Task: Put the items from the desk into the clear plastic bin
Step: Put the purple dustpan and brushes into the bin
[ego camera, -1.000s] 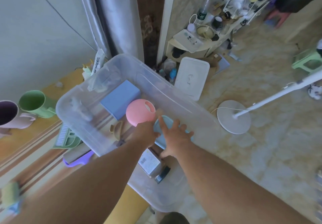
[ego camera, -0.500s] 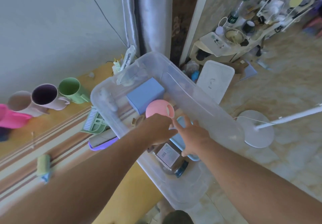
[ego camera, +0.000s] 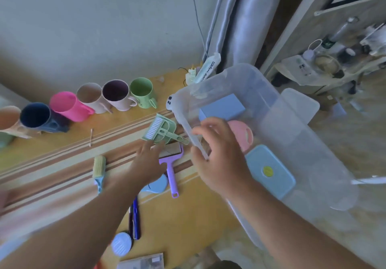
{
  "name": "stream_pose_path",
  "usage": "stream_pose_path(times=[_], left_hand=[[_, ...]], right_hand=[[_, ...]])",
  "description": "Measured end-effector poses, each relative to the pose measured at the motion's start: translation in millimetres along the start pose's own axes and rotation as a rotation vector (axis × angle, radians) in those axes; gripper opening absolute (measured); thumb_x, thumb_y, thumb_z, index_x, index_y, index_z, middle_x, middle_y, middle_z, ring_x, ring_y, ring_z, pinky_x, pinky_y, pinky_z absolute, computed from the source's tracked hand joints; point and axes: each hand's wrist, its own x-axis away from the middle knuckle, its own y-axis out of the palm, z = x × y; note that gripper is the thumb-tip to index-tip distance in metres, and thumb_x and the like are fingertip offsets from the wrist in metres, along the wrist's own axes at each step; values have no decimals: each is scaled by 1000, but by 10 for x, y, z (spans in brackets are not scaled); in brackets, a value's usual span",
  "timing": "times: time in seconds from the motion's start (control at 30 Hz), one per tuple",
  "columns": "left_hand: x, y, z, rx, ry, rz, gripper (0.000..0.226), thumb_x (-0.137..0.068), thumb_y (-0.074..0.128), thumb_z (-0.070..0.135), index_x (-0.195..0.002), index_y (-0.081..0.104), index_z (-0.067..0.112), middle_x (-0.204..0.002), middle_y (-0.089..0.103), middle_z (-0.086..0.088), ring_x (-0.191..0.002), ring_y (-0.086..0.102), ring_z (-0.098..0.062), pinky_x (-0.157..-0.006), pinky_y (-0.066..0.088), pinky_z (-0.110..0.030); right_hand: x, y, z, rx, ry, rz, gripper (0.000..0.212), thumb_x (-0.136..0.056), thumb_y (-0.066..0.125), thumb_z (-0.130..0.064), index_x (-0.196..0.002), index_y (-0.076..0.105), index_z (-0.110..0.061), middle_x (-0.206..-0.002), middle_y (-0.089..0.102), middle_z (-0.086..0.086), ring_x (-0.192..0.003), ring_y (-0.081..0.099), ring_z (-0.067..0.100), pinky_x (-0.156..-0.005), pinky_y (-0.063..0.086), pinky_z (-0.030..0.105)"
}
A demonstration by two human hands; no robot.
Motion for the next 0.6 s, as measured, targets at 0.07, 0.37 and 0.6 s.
stream_pose_path(times=[0.07,0.37,0.6], left_hand=[[-147,222,-75,29,1,-47,81,-77,47,52,-154,33,33,-158,36,-10,-143,32,-32,-119,27,-38],[-110,-18,-283,-203,95,-51,81,-76,60,79,-145,39,41,-144,37,-2,-124,41,-36,-99,48,-48],[212,87,-520,-10,77,8,96,-74,78,58,-153,25,44,-144,30,-5,-119,51,-34,-90,53,-44]], right_hand=[[150,298,-368,-83,-120,-83,31,-87,67,-13,-118,67,-18,-124,56,3,-112,58,22,-90,49,26],[652,1696,219,178,507,-556,55,-96,64,-27,-145,38,-30,-136,45,4,-126,52,31,-91,50,38],[632,2041,416,236,566,-500,46,-94,64,-16,-133,40,-24,-117,57,7,-103,64,34,-70,55,42]])
